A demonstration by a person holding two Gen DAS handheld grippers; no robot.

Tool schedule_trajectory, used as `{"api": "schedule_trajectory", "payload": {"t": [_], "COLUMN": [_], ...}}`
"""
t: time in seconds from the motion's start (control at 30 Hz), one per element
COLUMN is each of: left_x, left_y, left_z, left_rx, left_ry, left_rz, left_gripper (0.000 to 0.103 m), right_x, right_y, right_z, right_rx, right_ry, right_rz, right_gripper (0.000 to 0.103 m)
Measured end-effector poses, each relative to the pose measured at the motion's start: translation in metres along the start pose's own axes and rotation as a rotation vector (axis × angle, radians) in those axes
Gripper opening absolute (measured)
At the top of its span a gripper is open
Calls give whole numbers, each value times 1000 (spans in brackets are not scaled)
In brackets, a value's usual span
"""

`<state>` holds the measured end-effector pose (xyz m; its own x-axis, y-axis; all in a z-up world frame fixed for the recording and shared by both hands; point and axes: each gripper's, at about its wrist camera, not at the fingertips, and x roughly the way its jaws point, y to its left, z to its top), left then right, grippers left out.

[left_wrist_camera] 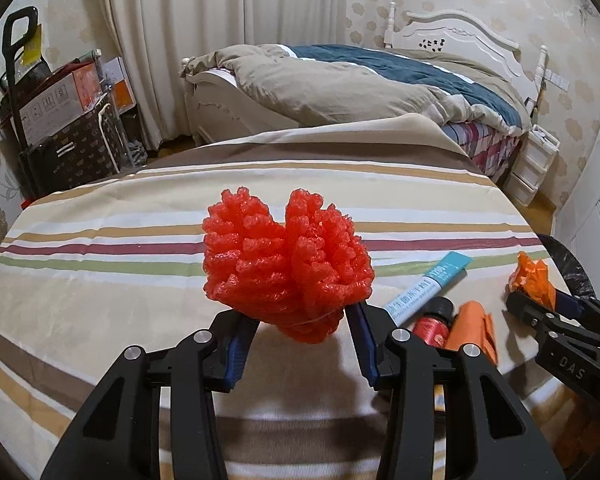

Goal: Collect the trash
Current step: 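Carry the red net and orange bag over the black bin and open both tools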

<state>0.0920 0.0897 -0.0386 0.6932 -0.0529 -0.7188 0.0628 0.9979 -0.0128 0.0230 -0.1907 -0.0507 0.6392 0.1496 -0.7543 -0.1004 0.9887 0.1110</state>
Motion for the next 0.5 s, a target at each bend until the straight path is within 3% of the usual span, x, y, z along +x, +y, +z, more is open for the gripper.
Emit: {"api": "schedule_trajectory", "payload": {"t": [0.2,0.5], "left_x": [-25,-51], "left_y": [-10,-51], "left_z": [-3,-7], "left_rx": [11,67], "left_ry": [-38,-74], "left_rz": [-13,-108], "left_gripper": [44,44], "right_x": [-11,-39], "right_y": [-4,-34], "right_z": [-10,-22], "right_rx": [14,63], "right_ry": [-10,-42], "right_rz": [-2,-49], "right_gripper": [50,50]}}
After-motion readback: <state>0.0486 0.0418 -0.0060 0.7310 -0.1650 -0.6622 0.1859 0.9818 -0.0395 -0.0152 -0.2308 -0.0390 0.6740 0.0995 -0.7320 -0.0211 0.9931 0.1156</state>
